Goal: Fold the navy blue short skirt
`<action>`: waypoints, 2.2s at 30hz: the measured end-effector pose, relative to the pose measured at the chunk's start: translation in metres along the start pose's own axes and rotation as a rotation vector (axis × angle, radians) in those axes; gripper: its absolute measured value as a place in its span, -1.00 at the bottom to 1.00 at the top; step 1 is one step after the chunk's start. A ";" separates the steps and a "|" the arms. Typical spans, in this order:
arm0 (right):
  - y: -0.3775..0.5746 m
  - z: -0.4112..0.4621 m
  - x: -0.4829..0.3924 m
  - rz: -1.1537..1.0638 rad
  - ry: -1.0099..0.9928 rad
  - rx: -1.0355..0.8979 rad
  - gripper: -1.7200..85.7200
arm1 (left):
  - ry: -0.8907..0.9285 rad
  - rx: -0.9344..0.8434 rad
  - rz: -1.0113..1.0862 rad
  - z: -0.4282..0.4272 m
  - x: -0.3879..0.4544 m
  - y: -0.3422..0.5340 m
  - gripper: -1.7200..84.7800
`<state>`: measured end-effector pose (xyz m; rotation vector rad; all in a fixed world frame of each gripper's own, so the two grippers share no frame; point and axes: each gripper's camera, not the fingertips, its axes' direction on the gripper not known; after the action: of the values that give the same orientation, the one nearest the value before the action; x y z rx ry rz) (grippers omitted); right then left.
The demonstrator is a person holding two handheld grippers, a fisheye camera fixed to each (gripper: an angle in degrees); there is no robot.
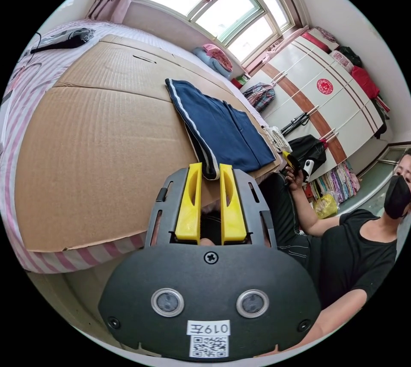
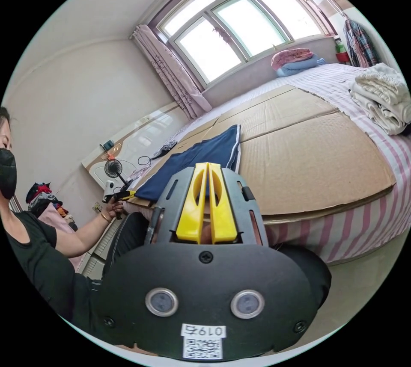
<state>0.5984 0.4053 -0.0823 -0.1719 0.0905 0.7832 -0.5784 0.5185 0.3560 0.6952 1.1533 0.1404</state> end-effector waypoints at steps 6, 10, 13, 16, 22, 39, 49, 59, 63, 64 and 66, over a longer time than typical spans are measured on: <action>-0.038 -0.003 0.023 0.019 -0.064 -0.088 -0.97 | 0.113 0.028 0.066 -0.003 -0.008 0.000 -0.92; -0.072 -0.005 0.031 -0.017 -0.037 -0.140 -0.97 | 0.067 -0.054 0.068 0.005 -0.016 -0.006 -0.93; -0.093 -0.010 0.034 -0.031 -0.021 -0.146 -0.96 | 0.046 -0.079 0.074 0.007 -0.021 -0.008 -0.94; -0.113 -0.004 0.037 -0.052 -0.034 -0.204 -0.95 | 0.068 -0.085 0.075 0.009 -0.026 -0.008 -0.93; -0.169 0.025 0.065 -0.090 -0.006 -0.456 -0.82 | 0.061 -0.113 0.075 0.009 -0.033 -0.016 -0.92; -0.265 0.105 0.105 -0.106 -0.115 -0.634 -0.90 | 0.116 -0.080 0.037 0.003 -0.047 -0.034 -0.92; -0.285 0.159 0.128 -0.024 -0.134 -0.731 -0.90 | 0.055 -0.149 0.082 0.001 -0.017 -0.064 -0.92; -0.302 0.198 0.130 -0.018 -0.168 -0.822 -0.98 | 0.033 -0.181 0.127 -0.015 0.032 -0.095 -0.93; -0.291 0.219 0.116 -0.076 -0.117 -0.882 -0.98 | 0.002 -0.258 0.146 -0.011 0.060 -0.109 -0.93; -0.282 0.230 0.114 -0.080 -0.105 -0.910 -0.98 | 0.002 -0.269 0.140 -0.010 0.062 -0.110 -0.93; -0.268 0.243 0.110 -0.091 -0.078 -0.923 -0.98 | 0.010 -0.286 0.126 -0.006 0.076 -0.113 -0.93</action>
<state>0.8700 0.3404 0.1726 -1.0108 -0.3608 0.6914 -0.5794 0.4660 0.2301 0.5127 1.0726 0.4077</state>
